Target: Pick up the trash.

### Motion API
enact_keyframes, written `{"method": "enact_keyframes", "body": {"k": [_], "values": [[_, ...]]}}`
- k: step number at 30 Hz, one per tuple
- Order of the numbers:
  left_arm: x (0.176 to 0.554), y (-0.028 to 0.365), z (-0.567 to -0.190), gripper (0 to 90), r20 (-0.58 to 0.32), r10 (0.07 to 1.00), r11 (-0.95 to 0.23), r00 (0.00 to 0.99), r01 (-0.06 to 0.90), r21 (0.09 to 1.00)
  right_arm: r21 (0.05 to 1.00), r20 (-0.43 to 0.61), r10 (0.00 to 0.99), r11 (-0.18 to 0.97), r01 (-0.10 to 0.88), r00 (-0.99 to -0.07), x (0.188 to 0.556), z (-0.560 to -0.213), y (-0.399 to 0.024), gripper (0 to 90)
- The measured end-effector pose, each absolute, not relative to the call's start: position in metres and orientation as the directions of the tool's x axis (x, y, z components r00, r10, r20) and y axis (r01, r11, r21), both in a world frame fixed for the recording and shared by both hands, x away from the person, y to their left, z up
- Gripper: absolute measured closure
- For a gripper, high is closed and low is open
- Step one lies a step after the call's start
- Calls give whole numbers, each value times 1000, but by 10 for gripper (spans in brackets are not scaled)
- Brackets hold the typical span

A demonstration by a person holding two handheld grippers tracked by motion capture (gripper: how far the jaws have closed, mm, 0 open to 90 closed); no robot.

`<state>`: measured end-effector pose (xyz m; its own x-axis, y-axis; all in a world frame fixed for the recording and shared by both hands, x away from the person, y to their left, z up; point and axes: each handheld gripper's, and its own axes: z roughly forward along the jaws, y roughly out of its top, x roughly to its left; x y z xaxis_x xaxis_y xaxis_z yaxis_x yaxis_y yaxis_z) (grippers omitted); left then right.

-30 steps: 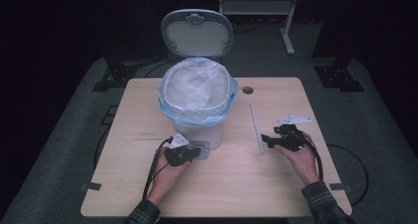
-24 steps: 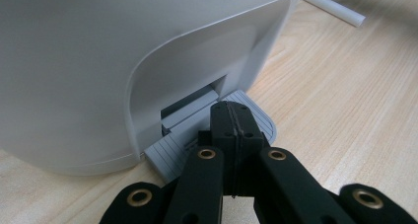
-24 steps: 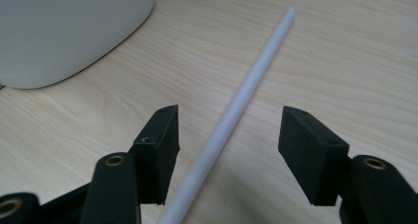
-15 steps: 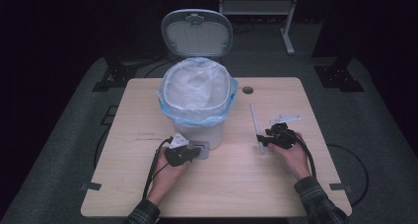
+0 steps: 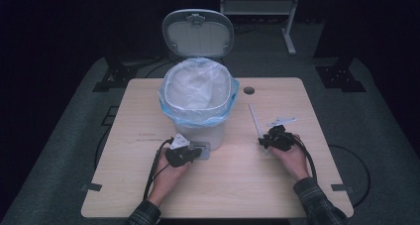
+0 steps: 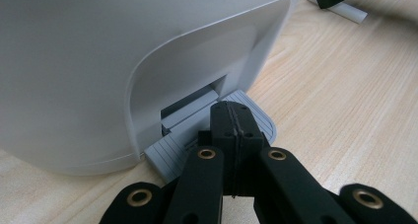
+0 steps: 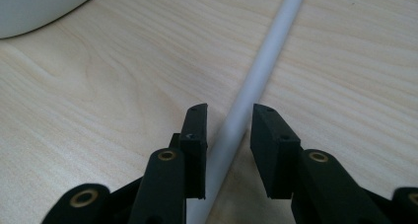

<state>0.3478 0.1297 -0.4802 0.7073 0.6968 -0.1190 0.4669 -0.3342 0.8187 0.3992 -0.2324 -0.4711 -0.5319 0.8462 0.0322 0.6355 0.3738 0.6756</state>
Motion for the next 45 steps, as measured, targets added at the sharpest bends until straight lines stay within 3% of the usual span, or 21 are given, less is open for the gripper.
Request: {"method": "enact_keyframes", "body": {"k": [4, 12, 28, 45], "values": [[348, 130, -480, 898, -120, 697, -333, 707, 467, 819, 677, 19, 849, 378, 632, -528, 399, -471, -232, 670], [348, 130, -480, 898, -120, 697, -333, 707, 467, 819, 671, 20, 849, 380, 636, -528, 398, -471, -234, 777], [348, 130, -480, 898, -118, 698, -334, 706, 467, 819, 658, 48, 848, 371, 656, -527, 397, -468, -239, 797], [348, 130, -480, 898, -122, 697, -332, 707, 468, 819, 714, 83, 855, 307, 629, -511, 382, -442, -256, 800]]}}
